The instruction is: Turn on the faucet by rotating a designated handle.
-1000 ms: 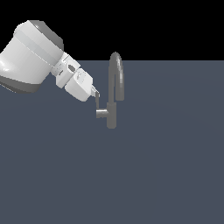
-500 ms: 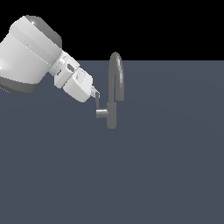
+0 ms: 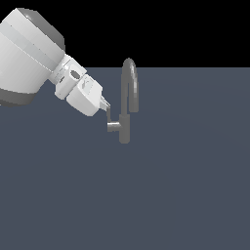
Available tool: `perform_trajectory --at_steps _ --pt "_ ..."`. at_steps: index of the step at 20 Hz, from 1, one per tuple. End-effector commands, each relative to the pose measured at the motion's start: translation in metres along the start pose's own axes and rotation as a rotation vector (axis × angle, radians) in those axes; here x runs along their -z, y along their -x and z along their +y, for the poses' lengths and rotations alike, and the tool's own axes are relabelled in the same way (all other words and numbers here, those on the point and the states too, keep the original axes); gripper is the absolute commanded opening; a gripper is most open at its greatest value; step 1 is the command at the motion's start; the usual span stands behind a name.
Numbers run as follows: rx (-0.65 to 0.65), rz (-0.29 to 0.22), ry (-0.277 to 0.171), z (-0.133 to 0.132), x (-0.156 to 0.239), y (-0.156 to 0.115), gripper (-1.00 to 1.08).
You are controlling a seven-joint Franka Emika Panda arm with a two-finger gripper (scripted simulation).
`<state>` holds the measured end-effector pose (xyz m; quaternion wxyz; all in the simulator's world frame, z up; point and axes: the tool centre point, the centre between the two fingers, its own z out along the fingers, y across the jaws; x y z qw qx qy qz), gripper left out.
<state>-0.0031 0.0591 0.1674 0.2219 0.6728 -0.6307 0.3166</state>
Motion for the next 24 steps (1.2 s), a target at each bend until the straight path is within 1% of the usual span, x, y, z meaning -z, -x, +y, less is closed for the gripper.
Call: perform_trajectory --at_steps 1,15,16,17,24 --pt "0.0 0.001 0.003 0.003 -0.002 0.001 -1.0" --pt "-0.004 0.002 0.009 0.053 -0.013 0.006 -1.0" --pt "-0.004 0.002 0.009 0.053 -0.013 0.006 -1.0" --pt "-0.003 -0.002 -0.016 0.042 -0.003 0.007 -1.0" --pt "-0.004 0.001 -0.002 0.065 -0.028 0.025 -1.0"
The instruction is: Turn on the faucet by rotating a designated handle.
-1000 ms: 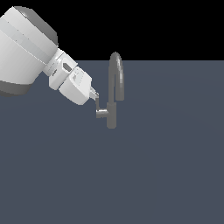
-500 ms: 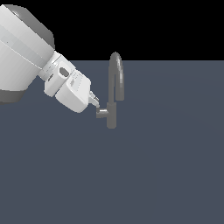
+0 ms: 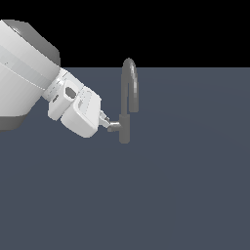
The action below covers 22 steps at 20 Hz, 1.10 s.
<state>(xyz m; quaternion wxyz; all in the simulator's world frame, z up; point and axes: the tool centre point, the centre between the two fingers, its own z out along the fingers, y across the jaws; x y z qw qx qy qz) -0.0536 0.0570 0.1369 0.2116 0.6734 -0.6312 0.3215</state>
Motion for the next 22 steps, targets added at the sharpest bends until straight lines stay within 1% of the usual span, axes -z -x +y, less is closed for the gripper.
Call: perform_trajectory --at_steps 1,5,6,7,19,20,21,22 --pt "0.005 0.008 0.021 0.015 -0.016 0.007 -1.0" --pt "0.004 0.009 0.029 0.029 -0.03 0.017 -1.0" --pt "0.004 0.009 0.029 0.029 -0.03 0.017 -1.0" --pt "0.004 0.003 -0.002 0.016 -0.015 0.016 -1.0" --pt "0.004 0.009 0.028 0.02 -0.064 0.052 -1.0" --pt "0.004 0.009 0.028 0.02 -0.064 0.052 -1.0" --pt "-0.008 0.002 -0.02 0.005 -0.039 0.044 -1.0" --pt "-0.008 0.002 -0.017 0.004 -0.042 0.046 -1.0"
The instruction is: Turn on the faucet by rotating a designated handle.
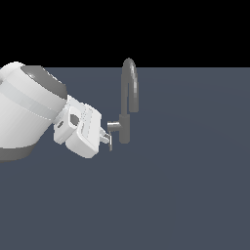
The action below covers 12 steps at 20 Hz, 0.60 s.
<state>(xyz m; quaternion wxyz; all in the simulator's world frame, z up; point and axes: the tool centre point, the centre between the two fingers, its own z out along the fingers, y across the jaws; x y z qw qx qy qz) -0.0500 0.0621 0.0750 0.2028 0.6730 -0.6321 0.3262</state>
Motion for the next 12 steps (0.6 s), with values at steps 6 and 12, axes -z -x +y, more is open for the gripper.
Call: perform_trajectory --at_steps 6,12 --pt "0.006 0.009 0.017 -0.008 -0.019 0.011 -1.0" --pt "0.01 0.012 0.034 -0.016 -0.036 0.022 -1.0"
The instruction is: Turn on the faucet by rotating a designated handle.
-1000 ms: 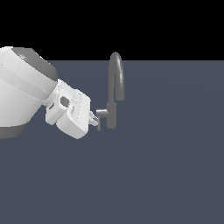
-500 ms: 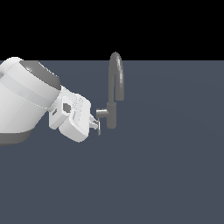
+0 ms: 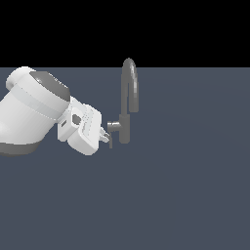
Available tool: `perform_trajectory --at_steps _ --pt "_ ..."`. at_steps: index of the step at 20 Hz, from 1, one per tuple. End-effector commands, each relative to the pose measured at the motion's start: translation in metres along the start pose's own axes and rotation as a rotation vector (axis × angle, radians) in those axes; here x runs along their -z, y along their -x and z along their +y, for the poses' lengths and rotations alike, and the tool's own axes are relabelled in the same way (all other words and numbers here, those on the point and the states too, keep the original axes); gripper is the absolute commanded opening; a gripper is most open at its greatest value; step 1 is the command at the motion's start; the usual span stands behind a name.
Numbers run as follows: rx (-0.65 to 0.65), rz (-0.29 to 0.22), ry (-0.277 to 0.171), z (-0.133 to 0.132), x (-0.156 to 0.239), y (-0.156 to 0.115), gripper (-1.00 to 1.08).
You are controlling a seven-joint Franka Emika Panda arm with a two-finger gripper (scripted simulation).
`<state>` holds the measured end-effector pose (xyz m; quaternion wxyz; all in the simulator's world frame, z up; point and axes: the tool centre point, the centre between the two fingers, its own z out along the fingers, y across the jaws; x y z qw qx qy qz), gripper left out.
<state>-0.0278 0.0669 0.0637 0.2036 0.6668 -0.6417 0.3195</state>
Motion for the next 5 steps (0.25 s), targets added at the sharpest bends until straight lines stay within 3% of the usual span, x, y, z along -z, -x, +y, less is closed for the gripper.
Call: perform_trajectory --at_steps 1,5 --pt "0.028 0.021 0.018 0.0036 -0.0301 0.012 -1.0" --pt "0.03 0.022 0.027 -0.0002 -0.0386 0.0176 -1.0"
